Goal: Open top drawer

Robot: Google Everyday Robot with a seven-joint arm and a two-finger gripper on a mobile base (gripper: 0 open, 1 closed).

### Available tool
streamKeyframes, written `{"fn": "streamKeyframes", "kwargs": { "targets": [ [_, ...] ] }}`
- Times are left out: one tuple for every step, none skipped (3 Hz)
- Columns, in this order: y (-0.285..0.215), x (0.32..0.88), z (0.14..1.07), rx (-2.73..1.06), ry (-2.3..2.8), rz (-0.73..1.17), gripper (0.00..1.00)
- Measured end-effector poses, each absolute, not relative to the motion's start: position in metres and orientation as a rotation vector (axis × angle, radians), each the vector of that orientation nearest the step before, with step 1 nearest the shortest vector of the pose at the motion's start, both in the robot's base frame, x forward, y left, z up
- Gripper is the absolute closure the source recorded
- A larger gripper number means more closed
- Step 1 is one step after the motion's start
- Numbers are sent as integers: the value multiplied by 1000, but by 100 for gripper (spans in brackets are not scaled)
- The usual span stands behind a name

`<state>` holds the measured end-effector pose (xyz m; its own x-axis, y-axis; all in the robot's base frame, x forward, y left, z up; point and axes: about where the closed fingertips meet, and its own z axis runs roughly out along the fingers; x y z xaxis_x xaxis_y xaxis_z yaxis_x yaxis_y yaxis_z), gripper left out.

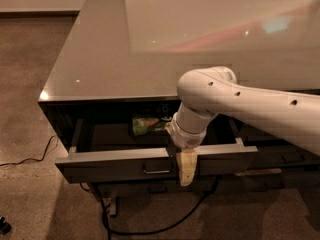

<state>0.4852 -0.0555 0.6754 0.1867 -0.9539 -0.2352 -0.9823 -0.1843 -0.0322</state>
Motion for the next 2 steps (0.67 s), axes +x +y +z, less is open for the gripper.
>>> {"fn": "streamKeyframes", "kwargs": {
  "targets": [
    [-57,476,657,-2306,1912,278,0],
    [-60,469,643,-2324,1948,308,0]
  ]
}}
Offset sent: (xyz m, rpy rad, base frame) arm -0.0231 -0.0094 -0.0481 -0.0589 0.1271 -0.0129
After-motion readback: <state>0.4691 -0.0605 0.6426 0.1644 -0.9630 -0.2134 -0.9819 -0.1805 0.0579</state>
